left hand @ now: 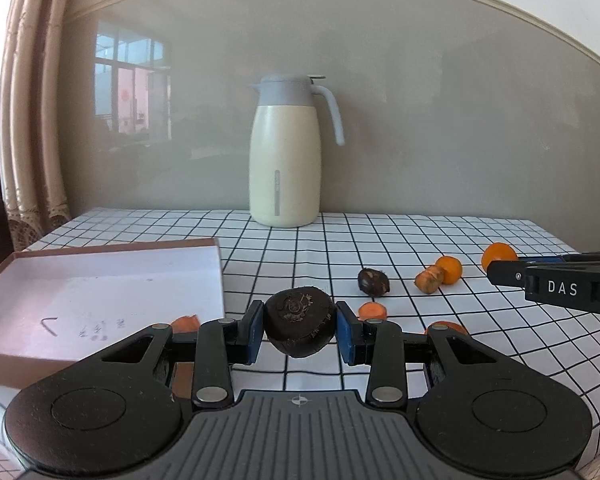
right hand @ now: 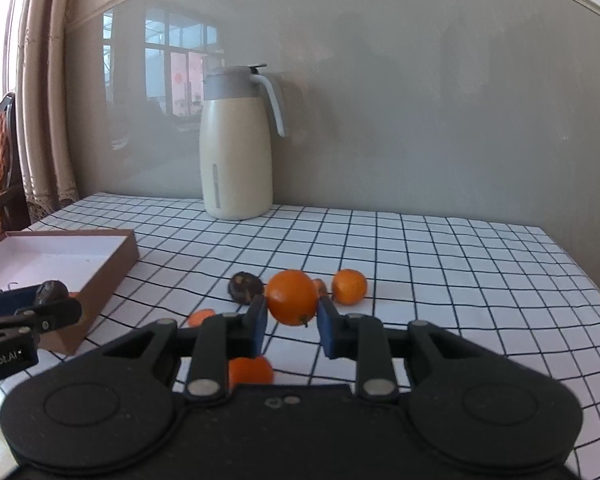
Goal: Organize fruits
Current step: 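Carry the dark fruit and the small orange over the cardboard box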
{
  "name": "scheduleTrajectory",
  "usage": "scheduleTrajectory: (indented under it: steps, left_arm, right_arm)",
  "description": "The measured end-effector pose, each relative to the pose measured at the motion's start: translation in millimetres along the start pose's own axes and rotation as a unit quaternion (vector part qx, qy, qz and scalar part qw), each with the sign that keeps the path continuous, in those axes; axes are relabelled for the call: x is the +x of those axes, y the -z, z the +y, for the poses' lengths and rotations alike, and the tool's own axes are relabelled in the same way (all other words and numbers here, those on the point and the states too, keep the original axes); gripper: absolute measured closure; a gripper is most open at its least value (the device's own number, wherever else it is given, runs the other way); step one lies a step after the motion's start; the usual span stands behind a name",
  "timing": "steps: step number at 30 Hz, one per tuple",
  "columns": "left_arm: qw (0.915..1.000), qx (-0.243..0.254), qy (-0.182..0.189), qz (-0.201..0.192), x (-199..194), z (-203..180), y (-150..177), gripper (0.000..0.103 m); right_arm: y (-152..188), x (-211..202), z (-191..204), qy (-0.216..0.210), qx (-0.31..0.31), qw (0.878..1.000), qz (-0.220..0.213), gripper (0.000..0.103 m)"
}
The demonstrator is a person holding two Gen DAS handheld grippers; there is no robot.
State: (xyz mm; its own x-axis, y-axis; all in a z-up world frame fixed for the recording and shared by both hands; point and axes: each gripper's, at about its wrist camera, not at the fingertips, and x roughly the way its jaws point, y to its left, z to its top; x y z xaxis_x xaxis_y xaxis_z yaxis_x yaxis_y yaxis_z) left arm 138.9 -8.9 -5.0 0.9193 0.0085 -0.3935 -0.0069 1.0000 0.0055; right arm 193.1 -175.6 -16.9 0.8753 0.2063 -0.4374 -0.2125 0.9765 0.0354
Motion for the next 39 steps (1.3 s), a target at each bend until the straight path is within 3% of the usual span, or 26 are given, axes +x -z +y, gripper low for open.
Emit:
scheduleTrajectory:
  steps: [11, 39]
  left_arm:
    - [0.9998, -0.003, -0.011, -0.015, -23.4, 16.4, -0.7, 0.066]
    - [0.9925, -0.043, -0.106, -0.042, -63.5, 114.4, 7.7, 0.066]
  right_arm:
    - [4.4, -16.0, 35.5, -0.032, -0.012, 0.999, -0.002, 0.085]
    - [-9.3, -22.0, 127.9, -0.125, -0.071, 0.989, -0.031, 0.085]
